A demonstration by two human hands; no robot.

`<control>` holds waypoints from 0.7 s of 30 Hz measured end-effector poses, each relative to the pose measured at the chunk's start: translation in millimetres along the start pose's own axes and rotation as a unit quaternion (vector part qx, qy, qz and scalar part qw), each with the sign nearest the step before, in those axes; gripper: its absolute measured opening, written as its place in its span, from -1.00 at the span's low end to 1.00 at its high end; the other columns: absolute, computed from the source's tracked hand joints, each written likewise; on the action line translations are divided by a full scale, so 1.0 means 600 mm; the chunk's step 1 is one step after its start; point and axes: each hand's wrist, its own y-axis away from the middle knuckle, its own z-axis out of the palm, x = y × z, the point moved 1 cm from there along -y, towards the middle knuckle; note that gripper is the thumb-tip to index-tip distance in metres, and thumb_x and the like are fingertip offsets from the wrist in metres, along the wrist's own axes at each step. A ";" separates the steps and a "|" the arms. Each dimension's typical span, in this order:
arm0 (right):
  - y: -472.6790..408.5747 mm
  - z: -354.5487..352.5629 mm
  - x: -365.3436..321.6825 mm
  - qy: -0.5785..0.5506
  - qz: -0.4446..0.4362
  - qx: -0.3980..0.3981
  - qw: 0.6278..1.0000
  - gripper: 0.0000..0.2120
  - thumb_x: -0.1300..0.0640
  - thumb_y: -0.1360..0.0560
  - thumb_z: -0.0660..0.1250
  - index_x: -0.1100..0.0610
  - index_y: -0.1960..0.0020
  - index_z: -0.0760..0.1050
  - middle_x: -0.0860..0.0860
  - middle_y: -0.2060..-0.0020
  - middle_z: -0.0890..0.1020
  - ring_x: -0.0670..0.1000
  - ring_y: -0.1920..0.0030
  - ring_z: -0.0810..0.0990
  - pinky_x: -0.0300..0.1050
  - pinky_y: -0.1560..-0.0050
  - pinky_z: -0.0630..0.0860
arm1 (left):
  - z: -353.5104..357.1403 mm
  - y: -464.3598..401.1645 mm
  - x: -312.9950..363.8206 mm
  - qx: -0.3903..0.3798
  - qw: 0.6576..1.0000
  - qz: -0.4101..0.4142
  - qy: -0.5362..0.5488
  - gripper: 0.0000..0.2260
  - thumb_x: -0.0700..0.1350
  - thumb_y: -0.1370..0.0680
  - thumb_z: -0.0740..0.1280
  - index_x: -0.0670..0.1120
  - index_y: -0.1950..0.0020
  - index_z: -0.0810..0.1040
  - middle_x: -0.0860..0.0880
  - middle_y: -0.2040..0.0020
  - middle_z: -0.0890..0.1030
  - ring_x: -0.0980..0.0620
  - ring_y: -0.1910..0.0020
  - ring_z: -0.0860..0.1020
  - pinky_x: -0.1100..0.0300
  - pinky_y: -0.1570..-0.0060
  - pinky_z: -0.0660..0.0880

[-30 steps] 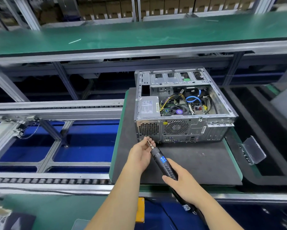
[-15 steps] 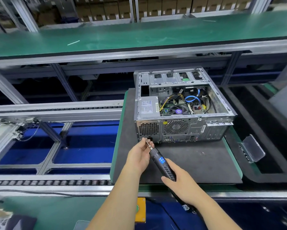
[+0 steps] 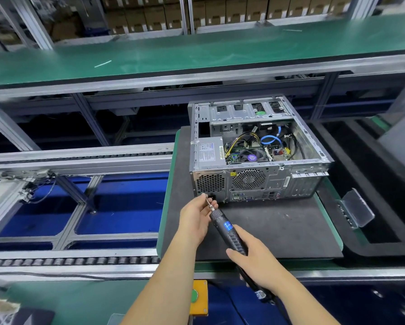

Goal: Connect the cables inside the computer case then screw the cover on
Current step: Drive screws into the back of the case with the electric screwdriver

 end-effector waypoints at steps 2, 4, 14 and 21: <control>0.002 0.002 -0.004 0.029 -0.011 0.006 1.000 -0.45 -0.05 -0.51 0.33 -0.69 -0.14 0.20 -0.13 0.07 0.65 -0.08 0.37 0.62 -0.22 0.39 0.55 | 0.000 0.000 -0.001 0.016 1.000 0.000 -0.003 -0.93 -0.25 -0.62 0.30 -0.22 0.05 0.54 -0.11 0.29 0.60 -0.05 0.28 0.62 0.13 0.24 0.59; 0.004 0.008 -0.008 0.035 -0.009 0.005 0.999 -0.45 -0.05 -0.52 0.33 -0.68 -0.17 0.19 -0.19 0.04 0.63 -0.12 0.35 0.62 -0.26 0.36 0.53 | -0.003 0.000 -0.003 0.025 0.999 -0.010 0.019 -0.93 -0.25 -0.61 0.30 -0.23 0.06 0.53 -0.12 0.29 0.59 -0.05 0.30 0.61 0.14 0.25 0.59; 0.007 0.022 -0.018 -0.029 0.020 0.003 0.999 -0.50 0.01 -0.54 0.34 -0.61 -0.14 0.31 -0.23 0.06 0.61 -0.13 0.40 0.59 -0.22 0.44 0.53 | -0.008 -0.005 -0.001 -0.007 0.994 -0.055 0.092 -0.88 -0.24 -0.63 0.25 -0.24 0.08 0.50 -0.14 0.31 0.59 -0.05 0.33 0.61 0.10 0.19 0.61; 0.001 0.034 -0.032 0.018 0.023 0.024 0.999 -0.51 0.01 -0.56 0.36 -0.37 -0.37 0.28 -0.19 0.00 0.61 -0.22 0.23 0.61 -0.27 0.22 0.56 | 0.007 -0.005 0.007 0.006 0.997 -0.030 0.078 -0.87 -0.24 -0.64 0.25 -0.25 0.09 0.48 -0.15 0.26 0.56 -0.07 0.30 0.59 0.08 0.07 0.58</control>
